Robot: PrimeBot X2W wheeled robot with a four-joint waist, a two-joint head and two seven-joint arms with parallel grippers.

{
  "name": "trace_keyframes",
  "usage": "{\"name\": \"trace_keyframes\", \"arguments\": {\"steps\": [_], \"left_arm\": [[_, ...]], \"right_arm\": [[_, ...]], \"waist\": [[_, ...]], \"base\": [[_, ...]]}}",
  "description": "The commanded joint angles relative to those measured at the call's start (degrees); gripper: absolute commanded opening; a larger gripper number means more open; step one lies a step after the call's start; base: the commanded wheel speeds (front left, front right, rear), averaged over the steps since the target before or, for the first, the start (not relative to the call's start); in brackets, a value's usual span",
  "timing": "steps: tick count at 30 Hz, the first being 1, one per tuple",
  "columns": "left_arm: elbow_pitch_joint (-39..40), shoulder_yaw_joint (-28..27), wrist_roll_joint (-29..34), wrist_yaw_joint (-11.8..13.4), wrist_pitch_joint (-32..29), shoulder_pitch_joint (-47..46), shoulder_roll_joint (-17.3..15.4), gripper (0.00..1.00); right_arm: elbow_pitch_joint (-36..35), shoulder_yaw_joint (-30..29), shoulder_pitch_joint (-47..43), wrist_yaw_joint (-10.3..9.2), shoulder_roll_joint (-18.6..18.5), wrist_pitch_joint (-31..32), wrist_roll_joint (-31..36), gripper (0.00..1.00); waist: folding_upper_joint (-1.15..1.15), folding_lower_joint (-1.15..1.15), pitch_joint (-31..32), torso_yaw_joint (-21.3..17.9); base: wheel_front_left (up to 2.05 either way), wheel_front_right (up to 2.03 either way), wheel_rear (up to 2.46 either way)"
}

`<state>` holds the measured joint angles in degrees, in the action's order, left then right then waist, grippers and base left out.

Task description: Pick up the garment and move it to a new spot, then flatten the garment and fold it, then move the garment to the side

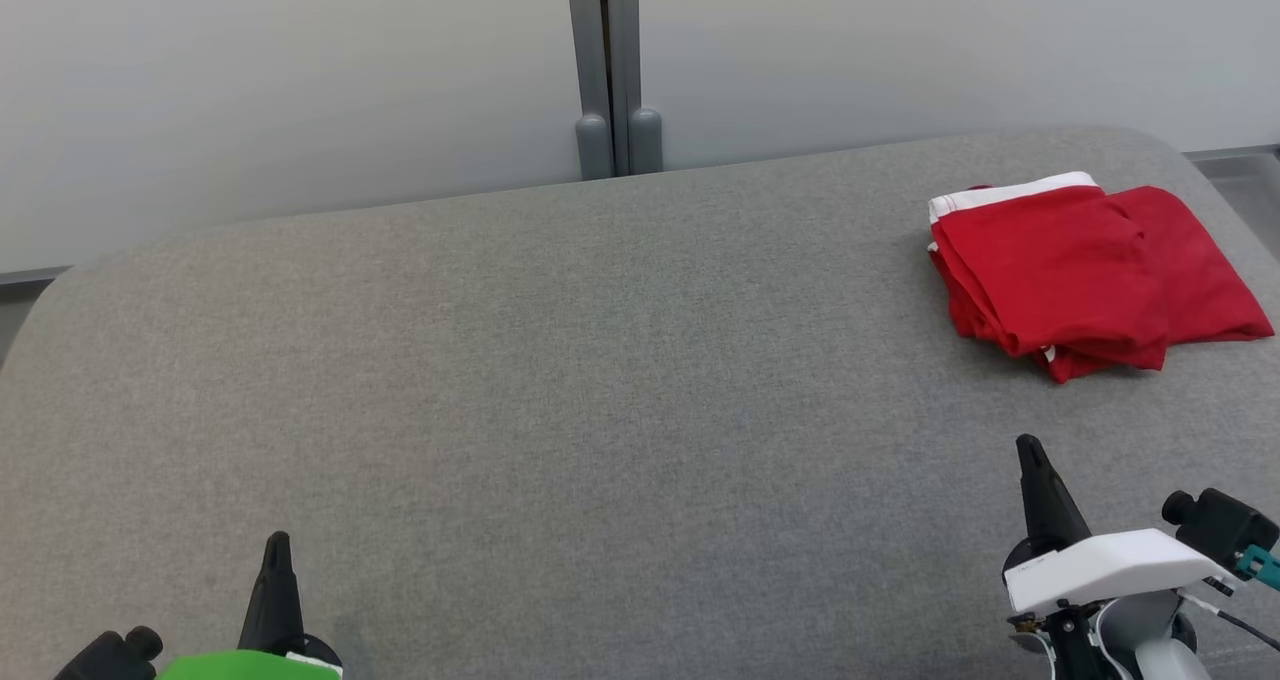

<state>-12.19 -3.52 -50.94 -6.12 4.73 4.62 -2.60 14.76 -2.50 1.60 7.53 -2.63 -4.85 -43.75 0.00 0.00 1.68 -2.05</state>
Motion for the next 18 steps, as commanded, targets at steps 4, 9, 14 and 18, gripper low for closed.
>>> {"name": "trace_keyframes", "arguments": {"steps": [4, 9, 14, 18], "left_arm": [[0.3, -0.5, -4.0, -0.5, -1.0, -2.3, -0.3, 0.0], [0.1, -0.7, -7.1, -0.5, -1.8, -3.1, -0.3, 0.0], [0.0, -1.0, -10.2, -0.6, -2.7, -3.9, -0.3, 0.0], [-0.2, -1.1, -12.6, -0.7, -3.3, -4.4, -0.3, 0.0]], "right_arm": [[-0.9, -0.5, 1.9, -0.02, -0.2, 1.0, -4.6, 0.0], [-0.9, -0.8, 2.1, -0.03, -0.3, 1.9, -8.3, 0.0], [-0.9, -1.1, 2.4, -0.03, -0.3, 2.8, -12.0, 0.0], [-0.9, -1.4, 2.6, -0.03, -0.3, 3.4, -14.8, 0.0]], "waist": [[0.0, 0.0, -0.1, 0.1], [0.0, 0.0, -0.2, 0.2], [0.0, 0.0, -0.3, 0.4], [0.0, 0.0, -0.4, 0.5]], "base": [[0.0, 0.0, 0.0], [0.0, 0.0, 0.0], [0.0, 0.0, 0.0], [0.0, 0.0, 0.0]]}}
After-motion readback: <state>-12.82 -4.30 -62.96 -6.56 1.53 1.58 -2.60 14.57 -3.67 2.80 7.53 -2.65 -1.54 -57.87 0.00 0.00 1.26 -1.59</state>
